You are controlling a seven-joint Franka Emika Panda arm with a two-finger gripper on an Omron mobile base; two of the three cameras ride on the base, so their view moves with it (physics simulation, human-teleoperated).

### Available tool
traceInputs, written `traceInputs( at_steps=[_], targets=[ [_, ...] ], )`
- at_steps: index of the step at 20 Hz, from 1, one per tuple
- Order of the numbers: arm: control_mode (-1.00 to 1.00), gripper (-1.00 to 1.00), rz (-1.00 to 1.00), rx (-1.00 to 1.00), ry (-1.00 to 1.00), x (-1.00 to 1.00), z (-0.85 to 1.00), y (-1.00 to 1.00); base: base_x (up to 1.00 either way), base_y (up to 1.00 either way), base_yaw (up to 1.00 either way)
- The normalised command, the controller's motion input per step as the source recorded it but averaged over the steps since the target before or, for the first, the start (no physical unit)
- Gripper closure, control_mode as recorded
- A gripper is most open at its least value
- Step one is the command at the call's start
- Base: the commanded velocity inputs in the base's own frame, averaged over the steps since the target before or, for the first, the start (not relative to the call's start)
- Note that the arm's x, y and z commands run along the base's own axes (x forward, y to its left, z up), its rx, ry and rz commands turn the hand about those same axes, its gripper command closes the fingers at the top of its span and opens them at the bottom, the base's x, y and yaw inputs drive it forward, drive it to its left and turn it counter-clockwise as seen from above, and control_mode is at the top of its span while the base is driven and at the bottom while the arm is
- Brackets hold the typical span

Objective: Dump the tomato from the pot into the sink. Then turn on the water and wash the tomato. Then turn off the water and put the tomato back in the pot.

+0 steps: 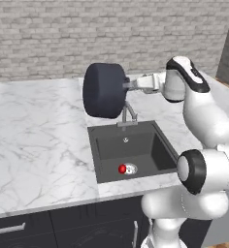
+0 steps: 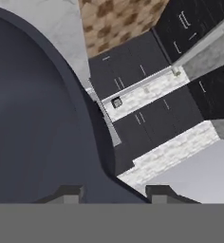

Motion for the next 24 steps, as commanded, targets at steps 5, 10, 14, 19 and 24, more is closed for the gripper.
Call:
traceInputs(
  at_steps=[5, 10, 14, 19, 24],
  targets=[
    [-1.00, 1.00, 0.00, -0.46, -0.21, -0.77, 0.02, 0.97, 0.00, 0.00, 0.00],
    [-1.00, 1.00, 0.00, -0.58, -0.20, -0.57, -0.12, 0.77, 0.00, 0.00, 0.00],
    [-1.00, 1.00, 0.00, -0.57, -0.07, -0.30, -0.69, 0.60, 0.00, 0.00, 0.00],
    [-1.00, 1.00, 0.00, -0.48, 0.00, -0.08, -0.75, 0.50, 0.00, 0.00, 0.00],
    [-1.00, 1.00, 0.00, -0.35, 0.00, -0.03, -0.53, 0.48, 0.00, 0.00, 0.00]
  ],
)
